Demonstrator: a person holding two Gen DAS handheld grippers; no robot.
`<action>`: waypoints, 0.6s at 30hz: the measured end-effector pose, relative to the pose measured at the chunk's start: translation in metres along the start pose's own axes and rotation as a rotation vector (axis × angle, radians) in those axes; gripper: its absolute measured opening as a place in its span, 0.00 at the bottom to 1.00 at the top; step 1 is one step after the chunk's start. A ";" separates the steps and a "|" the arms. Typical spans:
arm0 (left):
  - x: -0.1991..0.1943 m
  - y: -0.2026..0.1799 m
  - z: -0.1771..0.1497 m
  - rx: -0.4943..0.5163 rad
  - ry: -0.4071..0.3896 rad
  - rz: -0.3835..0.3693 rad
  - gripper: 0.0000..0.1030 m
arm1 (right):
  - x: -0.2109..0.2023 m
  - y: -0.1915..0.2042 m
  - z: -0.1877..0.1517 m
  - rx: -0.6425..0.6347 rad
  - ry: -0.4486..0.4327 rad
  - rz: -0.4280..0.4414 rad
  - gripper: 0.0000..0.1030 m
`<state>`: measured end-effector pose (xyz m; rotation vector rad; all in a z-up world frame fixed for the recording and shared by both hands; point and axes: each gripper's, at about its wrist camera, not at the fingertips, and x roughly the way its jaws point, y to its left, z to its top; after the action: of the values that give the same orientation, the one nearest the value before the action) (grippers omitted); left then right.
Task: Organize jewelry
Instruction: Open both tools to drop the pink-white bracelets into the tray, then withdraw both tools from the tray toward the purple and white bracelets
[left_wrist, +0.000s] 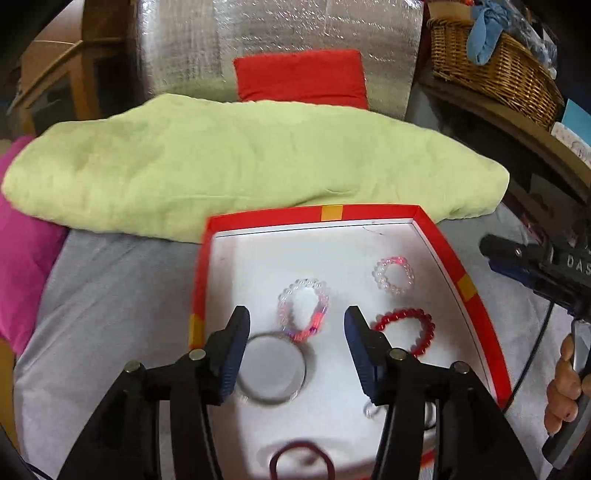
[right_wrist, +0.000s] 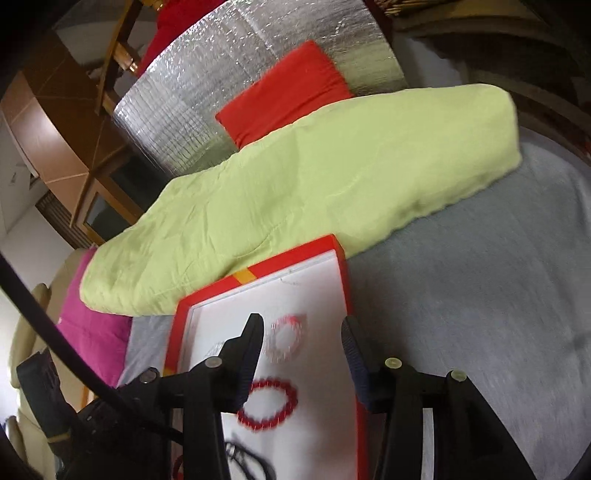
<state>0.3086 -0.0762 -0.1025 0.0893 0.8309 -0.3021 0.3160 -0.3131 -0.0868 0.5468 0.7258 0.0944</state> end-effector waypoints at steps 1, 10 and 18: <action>-0.009 0.001 -0.004 -0.005 -0.005 0.006 0.53 | -0.005 0.000 -0.002 -0.004 0.003 -0.006 0.46; -0.059 -0.003 -0.038 0.034 -0.046 0.083 0.61 | -0.083 0.008 -0.045 -0.068 -0.039 0.002 0.47; -0.101 -0.001 -0.083 0.015 -0.071 0.109 0.63 | -0.120 0.013 -0.099 -0.096 0.006 0.027 0.51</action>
<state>0.1854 -0.0374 -0.0839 0.1363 0.7510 -0.2079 0.1630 -0.2901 -0.0684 0.4652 0.7165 0.1549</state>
